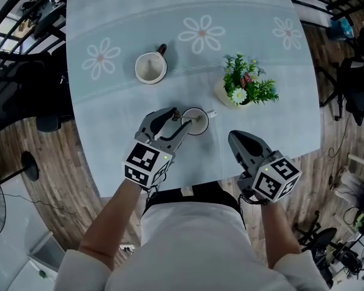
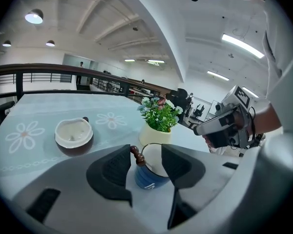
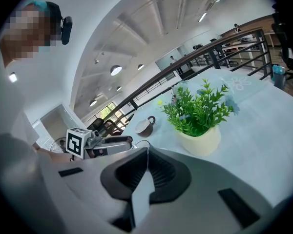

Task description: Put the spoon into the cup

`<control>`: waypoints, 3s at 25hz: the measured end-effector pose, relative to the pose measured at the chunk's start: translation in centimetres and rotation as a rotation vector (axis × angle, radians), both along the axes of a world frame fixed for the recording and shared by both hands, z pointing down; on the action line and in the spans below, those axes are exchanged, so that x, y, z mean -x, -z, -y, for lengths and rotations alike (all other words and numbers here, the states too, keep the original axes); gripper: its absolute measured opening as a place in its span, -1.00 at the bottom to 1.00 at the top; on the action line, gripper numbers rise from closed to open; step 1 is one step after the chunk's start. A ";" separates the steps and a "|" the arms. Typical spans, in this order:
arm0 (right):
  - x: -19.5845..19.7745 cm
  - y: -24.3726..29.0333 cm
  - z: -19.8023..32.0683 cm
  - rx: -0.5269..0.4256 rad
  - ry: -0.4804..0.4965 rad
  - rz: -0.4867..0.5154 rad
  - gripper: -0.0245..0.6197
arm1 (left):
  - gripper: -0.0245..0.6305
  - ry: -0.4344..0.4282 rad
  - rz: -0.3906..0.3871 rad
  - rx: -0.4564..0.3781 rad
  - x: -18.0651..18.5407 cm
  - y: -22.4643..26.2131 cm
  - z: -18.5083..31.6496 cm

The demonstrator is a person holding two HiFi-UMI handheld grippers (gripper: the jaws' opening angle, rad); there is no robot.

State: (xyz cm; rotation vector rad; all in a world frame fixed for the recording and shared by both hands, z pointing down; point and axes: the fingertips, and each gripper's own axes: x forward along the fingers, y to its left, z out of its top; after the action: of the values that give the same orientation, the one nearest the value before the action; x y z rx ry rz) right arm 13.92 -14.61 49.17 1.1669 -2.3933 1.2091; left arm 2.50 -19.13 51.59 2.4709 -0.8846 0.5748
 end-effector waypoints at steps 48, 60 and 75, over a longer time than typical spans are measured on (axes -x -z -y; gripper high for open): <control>5.6 10.6 0.1 -0.255 -0.028 0.001 -0.85 | -0.82 -0.056 -0.053 -0.304 5.8 15.7 -3.3; 6.3 11.6 0.0 -0.275 -0.010 0.005 -0.85 | -0.84 -0.079 -0.054 -0.305 5.5 16.3 -3.7; 6.2 11.2 -0.3 -0.269 0.001 0.006 -0.85 | -0.84 -0.069 -0.053 -0.292 5.4 15.6 -3.9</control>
State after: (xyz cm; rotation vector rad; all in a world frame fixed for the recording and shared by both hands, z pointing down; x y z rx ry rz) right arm 7.73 -14.27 37.95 1.2343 -2.6210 0.9105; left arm -2.87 -15.26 35.95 2.7741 -0.9215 0.4259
